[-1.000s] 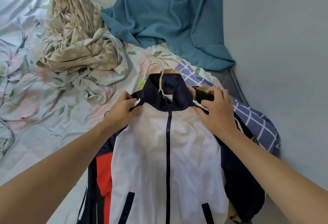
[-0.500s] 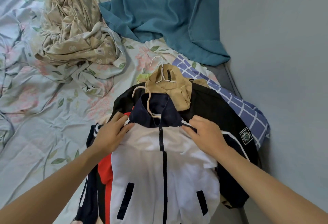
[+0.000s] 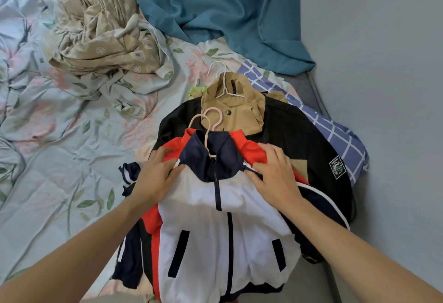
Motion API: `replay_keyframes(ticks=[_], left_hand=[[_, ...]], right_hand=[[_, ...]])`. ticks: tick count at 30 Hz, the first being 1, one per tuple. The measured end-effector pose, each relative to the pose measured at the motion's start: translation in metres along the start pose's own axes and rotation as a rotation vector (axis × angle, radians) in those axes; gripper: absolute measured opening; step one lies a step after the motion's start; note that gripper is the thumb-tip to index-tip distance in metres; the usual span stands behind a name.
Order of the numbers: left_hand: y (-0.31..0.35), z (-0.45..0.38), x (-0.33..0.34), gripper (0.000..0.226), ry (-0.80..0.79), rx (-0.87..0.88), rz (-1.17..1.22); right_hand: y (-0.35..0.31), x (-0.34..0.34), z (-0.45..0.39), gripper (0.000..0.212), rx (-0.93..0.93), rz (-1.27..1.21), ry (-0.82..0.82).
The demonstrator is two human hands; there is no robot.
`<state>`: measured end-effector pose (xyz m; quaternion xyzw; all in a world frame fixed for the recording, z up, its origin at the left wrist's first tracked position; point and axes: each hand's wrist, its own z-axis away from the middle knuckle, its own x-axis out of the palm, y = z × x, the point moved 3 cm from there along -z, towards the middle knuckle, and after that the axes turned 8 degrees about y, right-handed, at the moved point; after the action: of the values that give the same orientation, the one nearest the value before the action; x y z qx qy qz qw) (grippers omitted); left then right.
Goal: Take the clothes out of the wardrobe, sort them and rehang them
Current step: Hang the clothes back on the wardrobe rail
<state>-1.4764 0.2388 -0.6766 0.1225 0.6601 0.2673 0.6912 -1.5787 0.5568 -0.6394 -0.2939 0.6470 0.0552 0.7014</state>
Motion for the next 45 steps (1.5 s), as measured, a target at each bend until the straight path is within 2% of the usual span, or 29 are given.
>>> replay_keyframes(ticks=[3, 6, 9, 13, 20, 24, 29, 35, 39, 43, 45], left_hand=[[-0.001, -0.022, 0.002, 0.051, -0.013, -0.053, 0.014], [-0.006, -0.039, 0.007, 0.051, -0.151, -0.14, 0.029], [-0.013, -0.047, 0.007, 0.052, -0.16, -0.135, 0.019], [-0.01, -0.045, -0.007, 0.048, -0.195, -0.175, 0.102], [0.06, 0.017, -0.124, 0.046, -0.162, -0.185, 0.364], [0.109, 0.093, -0.204, 0.049, -0.106, -0.219, 0.43], [0.168, 0.197, -0.293, 0.053, 0.035, -0.265, 0.449], [0.203, 0.332, -0.382, 0.053, 0.273, -0.308, 0.459], [0.199, 0.445, -0.418, 0.045, 0.466, -0.371, 0.451], [0.2, 0.572, -0.438, 0.018, 0.684, -0.501, 0.451], [0.2, 0.626, -0.447, 0.027, 0.795, -0.548, 0.432]], right_hand=[[0.001, 0.004, -0.018, 0.026, 0.047, 0.008, -0.054], [0.002, 0.007, -0.033, 0.03, 0.107, 0.033, -0.18], [0.001, 0.002, -0.04, 0.046, 0.208, -0.13, -0.262], [-0.005, -0.015, -0.028, 0.046, 0.216, -0.261, -0.244], [-0.053, -0.11, 0.011, 0.042, 0.213, -0.48, -0.099], [-0.094, -0.19, 0.039, 0.043, 0.052, -0.535, -0.139], [-0.147, -0.283, 0.084, 0.035, -0.084, -0.526, -0.099], [-0.24, -0.36, 0.139, 0.046, -0.259, -0.545, -0.051], [-0.322, -0.384, 0.188, 0.047, -0.429, -0.559, -0.063], [-0.405, -0.383, 0.242, 0.039, -0.576, -0.548, -0.164], [-0.444, -0.378, 0.263, 0.04, -0.641, -0.555, -0.214]])
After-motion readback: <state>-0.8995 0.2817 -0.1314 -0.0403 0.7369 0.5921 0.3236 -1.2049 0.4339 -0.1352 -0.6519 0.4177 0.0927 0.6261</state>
